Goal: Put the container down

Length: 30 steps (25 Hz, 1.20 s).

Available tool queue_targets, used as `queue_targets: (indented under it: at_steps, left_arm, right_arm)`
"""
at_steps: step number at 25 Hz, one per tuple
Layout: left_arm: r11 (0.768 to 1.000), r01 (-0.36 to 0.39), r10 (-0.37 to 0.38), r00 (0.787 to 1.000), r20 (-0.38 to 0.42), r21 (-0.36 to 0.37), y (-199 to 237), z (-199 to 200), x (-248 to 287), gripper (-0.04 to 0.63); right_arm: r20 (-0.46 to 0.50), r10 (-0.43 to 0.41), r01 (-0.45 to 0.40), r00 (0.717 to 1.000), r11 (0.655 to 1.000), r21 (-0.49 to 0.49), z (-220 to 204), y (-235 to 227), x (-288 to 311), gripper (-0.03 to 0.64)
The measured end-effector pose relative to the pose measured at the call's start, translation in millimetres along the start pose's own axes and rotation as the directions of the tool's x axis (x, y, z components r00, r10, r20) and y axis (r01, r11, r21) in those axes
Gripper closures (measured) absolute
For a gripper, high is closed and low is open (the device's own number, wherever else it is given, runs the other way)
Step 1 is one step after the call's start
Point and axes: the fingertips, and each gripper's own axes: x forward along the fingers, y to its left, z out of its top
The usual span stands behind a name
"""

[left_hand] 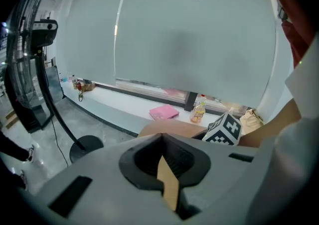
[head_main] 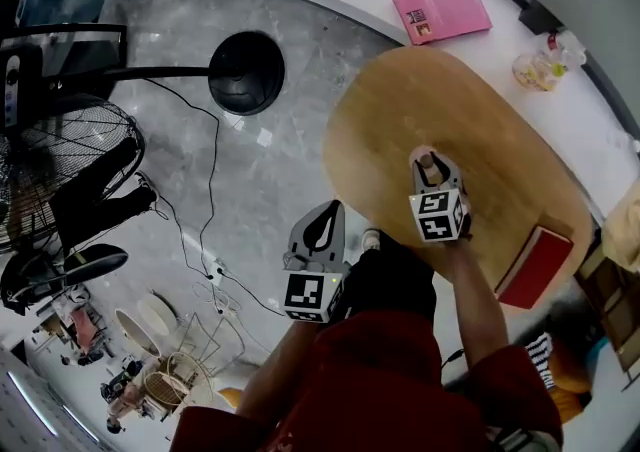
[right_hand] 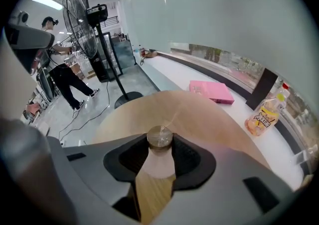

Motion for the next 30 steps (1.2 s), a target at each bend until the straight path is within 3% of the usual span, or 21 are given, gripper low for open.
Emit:
queue_targets:
  at_steps: [6,14,19,25,30]
  left_arm:
    - [1.0,-0.028,0.028,1.0,-0.012,-0.008,3,-4,6,0.591]
    - [0.999,-0.025,0.024,1.0,-0.005,-0.02,-9,-2,15,0.591]
    - [0.999,-0.03,0.03,1.0,-0.01,-0.043,-5,-6,13,0.591]
    - [1.0,-0.008,0.009,1.0,0.014,-0.026,-1,-3,11,0.591]
    - [1.0,0.021,-0.02,0.999,0.047,-0.011,8,1,4,0.591]
  right_arm:
    - [-0.018,0.013,-0.014,1.0,0.999,-0.041,-3,-1,26,0.476]
    - [-0.014,0.011,-0.013,1.0,0.985,-0.171,-8,7,30,0.476]
    - [-0.04,0.011,-0.017,0.999,0.986,-0.163,-9,8,30,0.471]
    - [-0.087,0.031,-0.041,0.996,0.992,-0.119,-15,10,23,0.409]
    - [-0.082,-0.02,0.01,0.996,0.993,-0.115,-15,21,7,0.402]
